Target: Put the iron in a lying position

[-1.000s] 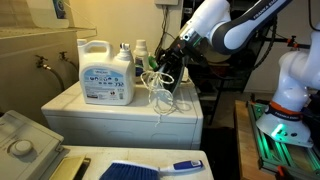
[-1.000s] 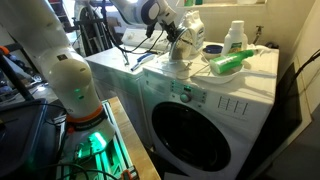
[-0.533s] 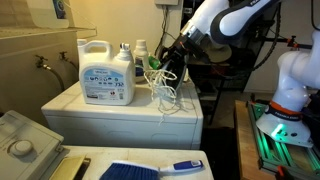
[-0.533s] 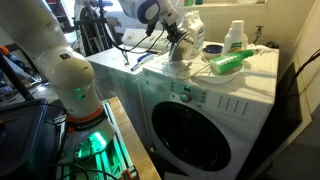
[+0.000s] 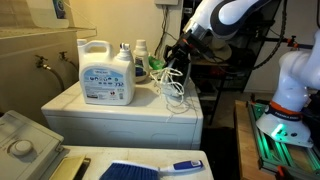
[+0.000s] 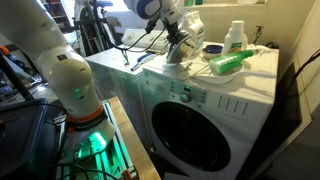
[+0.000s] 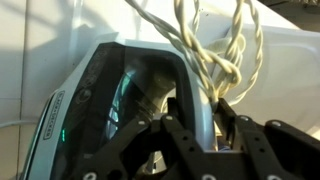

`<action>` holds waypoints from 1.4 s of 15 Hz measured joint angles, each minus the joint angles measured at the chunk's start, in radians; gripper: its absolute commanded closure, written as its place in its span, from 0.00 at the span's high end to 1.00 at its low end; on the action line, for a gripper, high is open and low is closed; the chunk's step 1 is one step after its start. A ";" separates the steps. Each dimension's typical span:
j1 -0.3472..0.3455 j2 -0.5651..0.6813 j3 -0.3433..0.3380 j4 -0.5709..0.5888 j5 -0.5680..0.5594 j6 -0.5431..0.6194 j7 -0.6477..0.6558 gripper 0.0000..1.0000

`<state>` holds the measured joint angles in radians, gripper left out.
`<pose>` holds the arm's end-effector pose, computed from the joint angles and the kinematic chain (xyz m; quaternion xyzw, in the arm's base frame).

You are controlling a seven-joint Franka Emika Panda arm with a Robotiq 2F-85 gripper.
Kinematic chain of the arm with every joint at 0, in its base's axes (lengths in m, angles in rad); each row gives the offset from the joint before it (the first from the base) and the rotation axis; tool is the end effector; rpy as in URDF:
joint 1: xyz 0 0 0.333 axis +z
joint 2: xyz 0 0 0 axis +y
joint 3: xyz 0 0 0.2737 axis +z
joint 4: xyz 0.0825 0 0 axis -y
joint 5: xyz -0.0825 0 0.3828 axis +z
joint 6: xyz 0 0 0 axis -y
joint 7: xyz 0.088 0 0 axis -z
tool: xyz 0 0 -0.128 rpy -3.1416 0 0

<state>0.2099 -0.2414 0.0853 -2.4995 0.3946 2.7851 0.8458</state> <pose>0.4842 0.1315 0.3706 -0.8691 0.4098 -0.1600 0.2261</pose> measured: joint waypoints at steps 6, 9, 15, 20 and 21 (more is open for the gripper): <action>0.042 -0.001 -0.016 -0.006 0.281 0.000 -0.326 0.16; 0.048 -0.008 -0.029 -0.014 0.413 -0.002 -0.461 0.16; 0.012 -0.019 -0.023 -0.020 0.433 -0.027 -0.485 0.16; 0.001 -0.019 -0.016 -0.017 0.433 -0.037 -0.488 0.40; 0.000 -0.019 -0.016 -0.017 0.433 -0.038 -0.489 0.43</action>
<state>0.2097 -0.2606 0.0698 -2.5168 0.8278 2.7471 0.3567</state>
